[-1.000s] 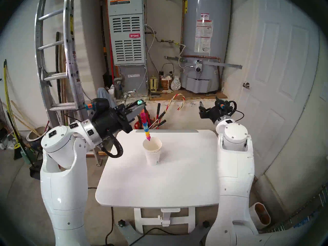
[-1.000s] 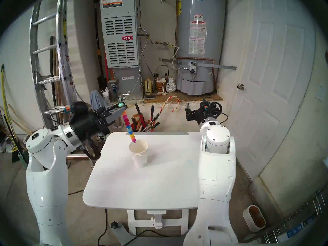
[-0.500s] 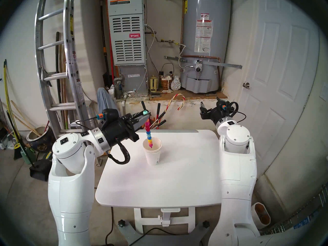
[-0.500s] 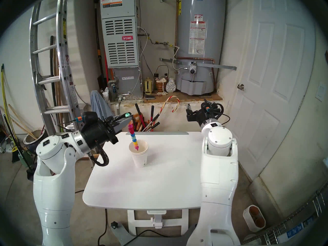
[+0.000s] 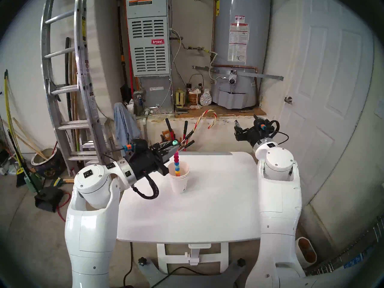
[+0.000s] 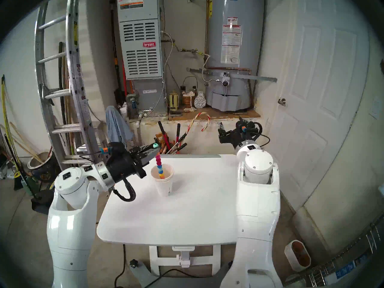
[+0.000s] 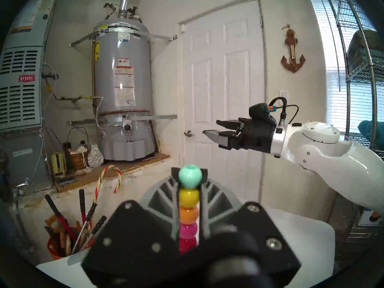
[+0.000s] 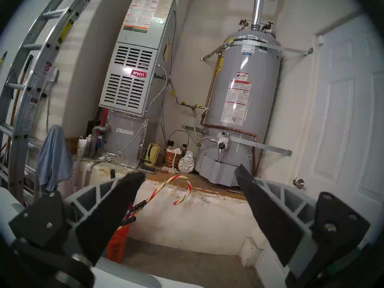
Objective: Switch the marker to another color
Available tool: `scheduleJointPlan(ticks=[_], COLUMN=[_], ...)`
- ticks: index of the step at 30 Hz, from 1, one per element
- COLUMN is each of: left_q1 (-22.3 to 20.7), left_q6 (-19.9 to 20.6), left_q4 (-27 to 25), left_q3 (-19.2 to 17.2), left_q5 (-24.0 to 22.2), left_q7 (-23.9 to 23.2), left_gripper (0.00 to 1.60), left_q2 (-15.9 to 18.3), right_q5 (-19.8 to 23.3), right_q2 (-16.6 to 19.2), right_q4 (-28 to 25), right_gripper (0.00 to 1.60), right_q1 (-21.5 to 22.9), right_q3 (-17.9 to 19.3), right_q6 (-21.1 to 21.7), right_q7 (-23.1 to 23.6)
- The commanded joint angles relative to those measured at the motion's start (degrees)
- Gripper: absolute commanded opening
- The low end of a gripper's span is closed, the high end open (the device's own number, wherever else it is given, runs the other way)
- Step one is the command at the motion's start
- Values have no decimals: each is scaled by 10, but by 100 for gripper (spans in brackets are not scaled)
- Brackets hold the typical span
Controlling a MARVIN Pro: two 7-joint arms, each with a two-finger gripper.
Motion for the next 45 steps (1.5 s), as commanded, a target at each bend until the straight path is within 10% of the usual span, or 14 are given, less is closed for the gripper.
scheduleJointPlan(ticks=[1,23,29,45], left_q1=[-15,-11,-11,-8], left_q6=[-21,-17,-14,-7], left_q4=[8,21,20,21], left_q3=[1,11,13,15], left_q5=[-1,8,11,12], left_q7=[3,2,2,2], left_gripper=[0,0,66,71], left_q2=[-5,-5,-3,-4], right_q5=[3,3,4,6], right_q2=[-1,-1,-1,0], right_q4=[-4,-8,-9,-7], right_gripper=[160,160,160,160], right_q1=[9,4,3,4], right_q3=[-5,-2,-1,0], right_q6=[-9,-11,-12,-15], right_q7=[2,4,4,3])
